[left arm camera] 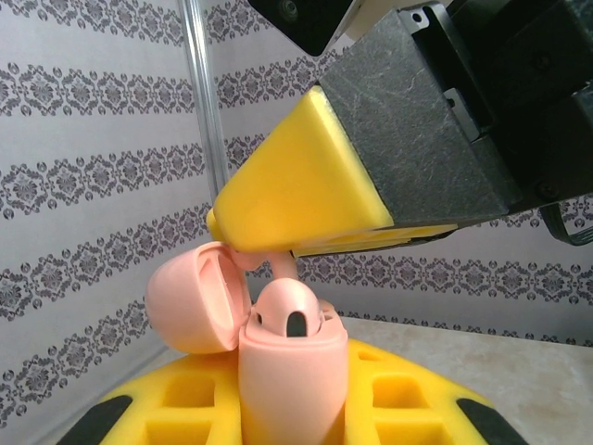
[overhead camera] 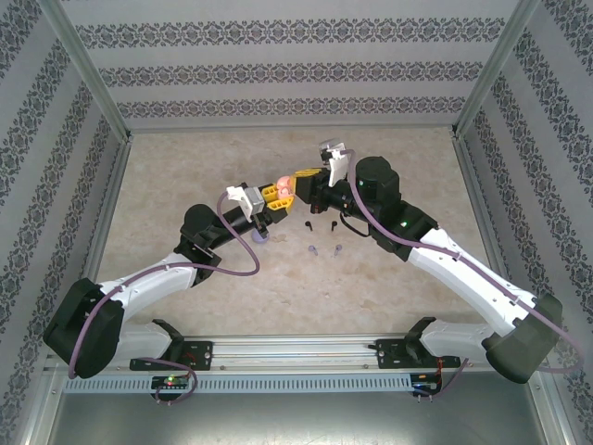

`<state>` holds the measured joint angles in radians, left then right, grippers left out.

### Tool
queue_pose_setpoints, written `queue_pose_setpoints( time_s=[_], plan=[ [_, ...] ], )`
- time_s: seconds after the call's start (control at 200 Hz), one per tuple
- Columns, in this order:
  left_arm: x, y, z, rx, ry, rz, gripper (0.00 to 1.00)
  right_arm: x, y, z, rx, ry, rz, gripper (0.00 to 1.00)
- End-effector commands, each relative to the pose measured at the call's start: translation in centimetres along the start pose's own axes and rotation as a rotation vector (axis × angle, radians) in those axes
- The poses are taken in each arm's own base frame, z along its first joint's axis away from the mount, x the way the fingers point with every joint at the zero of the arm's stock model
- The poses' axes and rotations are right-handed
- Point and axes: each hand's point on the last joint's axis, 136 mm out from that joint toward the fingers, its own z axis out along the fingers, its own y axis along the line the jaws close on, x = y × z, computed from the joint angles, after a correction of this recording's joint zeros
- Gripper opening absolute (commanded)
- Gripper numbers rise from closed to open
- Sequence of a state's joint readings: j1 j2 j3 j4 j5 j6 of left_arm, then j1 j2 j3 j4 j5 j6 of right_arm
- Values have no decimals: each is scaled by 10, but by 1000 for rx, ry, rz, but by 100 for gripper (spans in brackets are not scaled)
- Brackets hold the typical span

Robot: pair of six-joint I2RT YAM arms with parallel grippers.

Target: Insert wireless bluetooth earbuds into charging case

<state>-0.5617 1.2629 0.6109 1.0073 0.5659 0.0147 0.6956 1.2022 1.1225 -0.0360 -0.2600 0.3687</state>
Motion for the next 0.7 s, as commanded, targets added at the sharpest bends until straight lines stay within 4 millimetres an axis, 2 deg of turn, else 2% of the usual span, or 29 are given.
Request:
queue_pose_setpoints(
  time_s=[0.0,0.33,0.555,0.694],
  plan=[
    [-52,-9,-1,39,-151,90,0,46,5,7,-52,156,46,14],
    [-51,-7,0,31,-147,85,0,48,24,16,-94,170,32,14],
    [-52,-7,1,31,-146,84,0,49,24,17,-85,167,36,12],
    [-50,-6,2,30,-139,85,0,40,26,12,-83,139,32,12]
  ],
)
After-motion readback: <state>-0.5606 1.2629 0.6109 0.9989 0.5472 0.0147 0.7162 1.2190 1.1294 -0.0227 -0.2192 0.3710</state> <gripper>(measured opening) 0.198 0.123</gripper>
